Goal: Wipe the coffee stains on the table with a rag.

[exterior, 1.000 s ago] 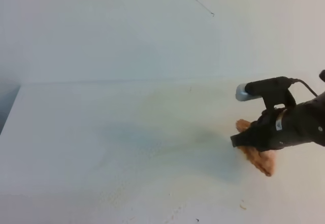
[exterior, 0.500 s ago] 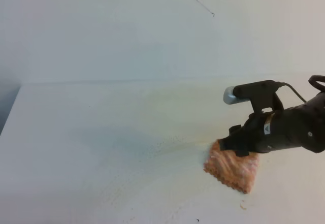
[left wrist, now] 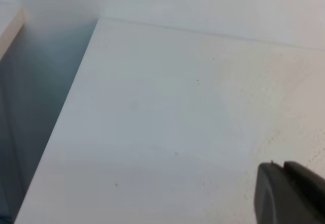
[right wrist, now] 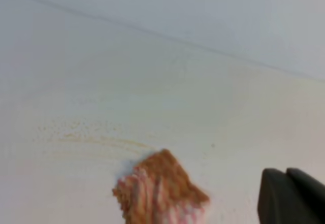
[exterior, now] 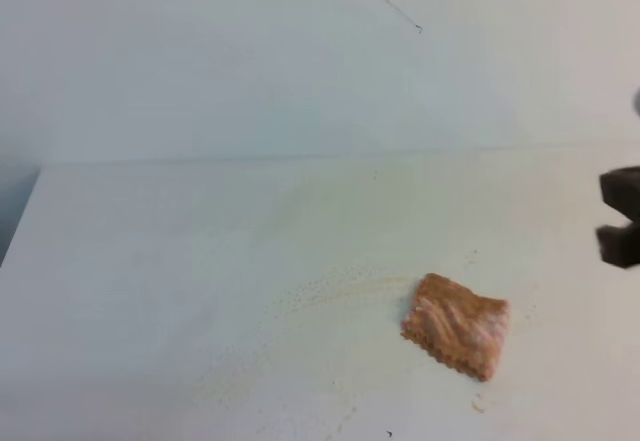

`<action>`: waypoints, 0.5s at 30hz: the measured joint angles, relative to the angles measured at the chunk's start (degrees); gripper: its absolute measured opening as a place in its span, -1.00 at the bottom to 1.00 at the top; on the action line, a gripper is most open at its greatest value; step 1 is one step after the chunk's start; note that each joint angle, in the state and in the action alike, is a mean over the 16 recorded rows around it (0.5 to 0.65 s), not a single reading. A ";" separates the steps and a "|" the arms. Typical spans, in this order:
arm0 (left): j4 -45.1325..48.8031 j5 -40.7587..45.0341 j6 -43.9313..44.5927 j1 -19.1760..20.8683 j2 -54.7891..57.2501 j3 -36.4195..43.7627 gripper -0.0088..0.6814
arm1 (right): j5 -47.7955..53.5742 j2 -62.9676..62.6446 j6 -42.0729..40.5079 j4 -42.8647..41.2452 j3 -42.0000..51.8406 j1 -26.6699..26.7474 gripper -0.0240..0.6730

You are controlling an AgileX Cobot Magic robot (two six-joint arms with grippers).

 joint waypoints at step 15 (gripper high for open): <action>0.00 0.00 0.01 0.00 0.00 0.00 -0.98 | 1.86 -35.37 2.13 -0.68 22.45 0.07 -0.93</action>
